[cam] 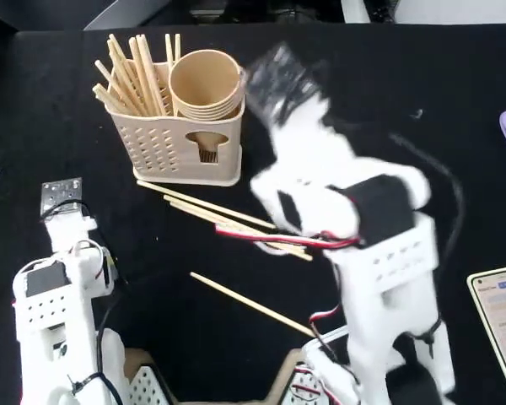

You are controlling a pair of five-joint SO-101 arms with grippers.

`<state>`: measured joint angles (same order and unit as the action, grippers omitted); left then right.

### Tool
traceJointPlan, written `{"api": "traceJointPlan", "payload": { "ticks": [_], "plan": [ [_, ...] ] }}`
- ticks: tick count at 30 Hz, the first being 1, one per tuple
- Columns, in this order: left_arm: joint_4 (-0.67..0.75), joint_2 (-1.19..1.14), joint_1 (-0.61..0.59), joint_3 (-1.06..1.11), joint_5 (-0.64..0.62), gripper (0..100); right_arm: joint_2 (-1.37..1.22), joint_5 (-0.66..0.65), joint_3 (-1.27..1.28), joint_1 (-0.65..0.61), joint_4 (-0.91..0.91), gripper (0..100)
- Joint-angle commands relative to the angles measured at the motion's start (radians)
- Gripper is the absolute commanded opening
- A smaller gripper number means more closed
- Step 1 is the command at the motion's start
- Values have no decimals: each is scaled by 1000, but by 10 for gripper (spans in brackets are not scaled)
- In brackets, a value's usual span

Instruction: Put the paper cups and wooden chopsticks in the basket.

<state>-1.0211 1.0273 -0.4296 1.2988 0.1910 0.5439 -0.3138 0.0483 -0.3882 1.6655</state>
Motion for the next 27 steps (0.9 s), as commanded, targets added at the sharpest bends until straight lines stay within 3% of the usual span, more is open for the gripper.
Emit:
{"api": "traceJointPlan", "payload": {
  "ticks": [1,7,16,20,27],
  "plan": [
    [-41,2,25,-77,35,178,134,-60,417,61,-124,158],
    [-193,-3,119,-259,193,216,417,-66,858,235,-331,229],
    [-298,-41,450,-460,299,245,757,-158,1214,457,-520,229],
    [-288,-232,588,-538,301,245,791,-72,1374,526,-638,229],
    [-288,-644,714,-791,301,245,794,23,1423,683,-717,229]
  ]
}}
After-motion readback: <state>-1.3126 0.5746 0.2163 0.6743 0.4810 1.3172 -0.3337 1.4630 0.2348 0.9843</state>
